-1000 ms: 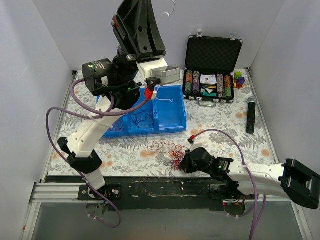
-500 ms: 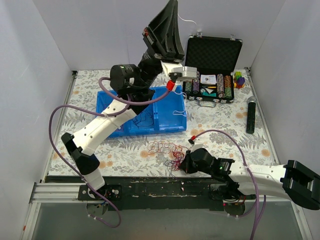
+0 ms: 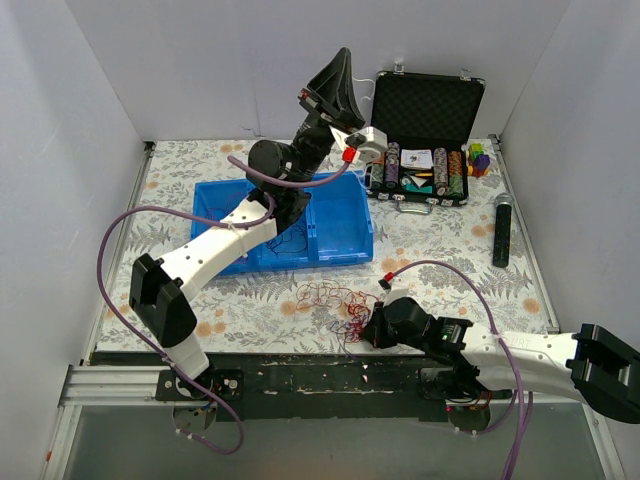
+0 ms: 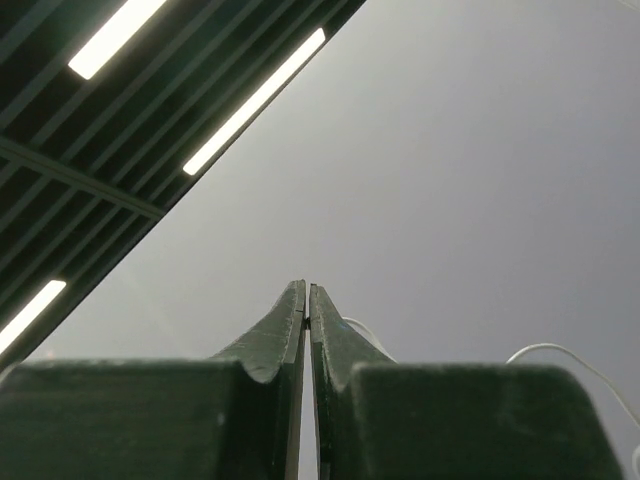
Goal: Untangle the cables
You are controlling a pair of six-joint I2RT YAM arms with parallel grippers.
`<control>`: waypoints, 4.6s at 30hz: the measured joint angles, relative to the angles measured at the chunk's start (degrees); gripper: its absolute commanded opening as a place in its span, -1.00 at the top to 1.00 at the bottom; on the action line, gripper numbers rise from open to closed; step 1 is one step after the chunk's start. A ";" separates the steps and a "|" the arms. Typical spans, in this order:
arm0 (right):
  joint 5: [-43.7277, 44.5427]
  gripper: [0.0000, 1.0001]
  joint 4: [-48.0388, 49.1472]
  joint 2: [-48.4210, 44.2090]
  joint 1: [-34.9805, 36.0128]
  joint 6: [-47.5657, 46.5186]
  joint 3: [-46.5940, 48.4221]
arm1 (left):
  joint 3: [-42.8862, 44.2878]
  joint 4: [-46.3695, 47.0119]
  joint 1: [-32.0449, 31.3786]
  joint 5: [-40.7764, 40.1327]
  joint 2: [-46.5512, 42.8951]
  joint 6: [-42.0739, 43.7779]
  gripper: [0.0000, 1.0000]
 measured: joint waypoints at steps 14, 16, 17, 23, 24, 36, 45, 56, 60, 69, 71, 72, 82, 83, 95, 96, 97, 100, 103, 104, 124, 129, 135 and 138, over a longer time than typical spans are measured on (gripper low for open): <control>-0.04 0.97 0.48 0.52 0.00 0.00 0.00 | 0.22 4.61 0.00 -0.42 -0.31 -1.90 1.00; -0.02 0.97 0.48 0.52 0.00 0.00 0.00 | -0.33 4.74 0.00 -0.42 -0.52 -2.01 1.00; -0.04 0.97 0.48 0.52 0.00 0.00 0.00 | -1.09 4.90 0.00 -0.39 -0.87 -2.03 1.00; -0.04 0.97 0.48 0.52 0.00 0.00 0.00 | -5.70 5.16 0.31 -0.44 -2.49 -2.03 1.00; -0.04 0.97 0.48 0.52 0.00 0.00 0.02 | -6.62 5.22 0.42 -0.44 -2.73 -2.03 1.00; -0.04 0.97 0.46 0.44 0.00 0.00 0.00 | -16.55 5.79 2.67 -0.70 -3.80 -2.47 1.00; -0.04 0.97 0.48 0.48 0.00 0.00 0.00 | -9.97 5.86 2.84 -0.09 -2.71 -2.38 1.00; -0.04 0.97 0.50 0.55 0.00 0.02 0.00 | -8.90 6.38 2.84 1.33 -3.15 -1.99 1.00; -0.02 0.97 0.50 0.55 0.00 0.04 0.00 | -12.33 5.92 2.84 1.33 -3.21 -2.01 1.00; -0.02 0.97 0.50 0.52 0.00 0.04 0.00 | -13.70 6.40 3.23 1.27 -3.28 -2.19 1.00; -0.02 0.97 0.50 0.50 0.00 0.04 0.00 | -14.80 6.62 3.32 1.22 -3.37 -2.29 1.00; -0.04 0.97 0.50 0.50 0.00 0.04 0.00 | -15.82 6.67 3.34 1.20 -3.45 -2.40 1.00; -0.04 0.97 0.52 0.46 0.00 0.07 -0.04 | -10.88 6.25 3.50 2.49 -2.32 -2.34 1.00; -0.04 0.97 0.52 0.44 0.00 0.04 -0.04 | -8.28 6.43 3.50 2.62 -2.10 -2.40 1.00; -0.04 0.97 0.50 -0.35 0.00 0.07 -0.44 | -7.26 11.72 3.54 4.35 -2.89 -2.14 1.00; -0.07 0.97 0.50 -0.35 0.00 0.07 -0.44 | -7.98 11.56 3.54 4.37 -2.89 -2.05 1.00; -0.07 0.97 0.50 -0.35 0.00 0.07 -0.44 | -8.24 11.26 3.54 4.46 -2.82 -2.01 1.00; -0.07 0.97 0.50 -0.35 0.00 0.09 -0.44 | -7.26 11.15 3.54 5.16 -2.54 -1.75 1.00; -0.07 0.97 0.50 -0.33 0.00 0.09 -0.44 | -0.44 11.32 3.54 6.40 0.02 -0.94 1.00; -0.07 0.97 0.48 -0.33 0.00 0.11 -0.44 | 2.80 11.37 3.56 7.06 1.18 -0.42 1.00; -0.09 0.97 0.39 -0.98 0.00 0.26 -0.74 | 38.93 6.93 6.80 17.42 16.20 6.12 1.00; -0.11 0.97 0.35 -0.96 0.00 0.24 -0.74 | 26.16 7.23 6.97 16.81 10.80 6.08 1.00; -0.11 0.97 0.35 -1.01 0.00 0.24 -0.79 | 14.47 9.16 6.97 15.69 7.74 5.57 1.00; -0.11 0.97 0.35 -0.96 0.00 0.24 -0.79 | 11.23 9.49 6.97 14.45 7.26 4.98 1.00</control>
